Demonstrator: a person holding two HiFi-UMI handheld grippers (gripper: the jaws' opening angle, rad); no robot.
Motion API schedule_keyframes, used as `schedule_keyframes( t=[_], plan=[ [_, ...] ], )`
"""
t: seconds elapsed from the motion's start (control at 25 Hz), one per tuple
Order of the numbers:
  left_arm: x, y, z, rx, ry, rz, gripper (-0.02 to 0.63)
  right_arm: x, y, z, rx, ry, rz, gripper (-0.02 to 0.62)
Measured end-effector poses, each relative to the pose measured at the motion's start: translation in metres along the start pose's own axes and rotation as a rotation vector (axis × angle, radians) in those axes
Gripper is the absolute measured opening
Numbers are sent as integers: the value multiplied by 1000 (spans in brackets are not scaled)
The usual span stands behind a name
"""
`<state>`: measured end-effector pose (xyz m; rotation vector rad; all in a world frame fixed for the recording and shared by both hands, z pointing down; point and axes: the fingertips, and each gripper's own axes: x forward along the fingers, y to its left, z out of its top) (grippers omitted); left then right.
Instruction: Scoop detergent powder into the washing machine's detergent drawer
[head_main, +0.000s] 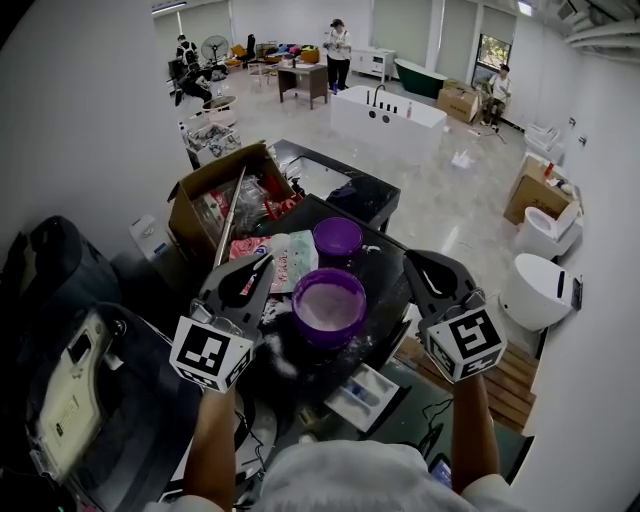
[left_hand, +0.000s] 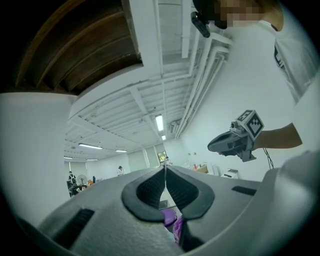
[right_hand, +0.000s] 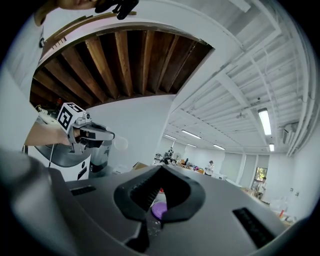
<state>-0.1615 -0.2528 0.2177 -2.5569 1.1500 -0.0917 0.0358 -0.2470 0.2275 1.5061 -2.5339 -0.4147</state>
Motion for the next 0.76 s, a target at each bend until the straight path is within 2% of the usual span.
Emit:
schedule_keyframes(
  t=[0.76],
  plan=[
    [-15,-4,-18,-15,53,-2,14,-2,9,-22,39,32,14,-3]
  ],
)
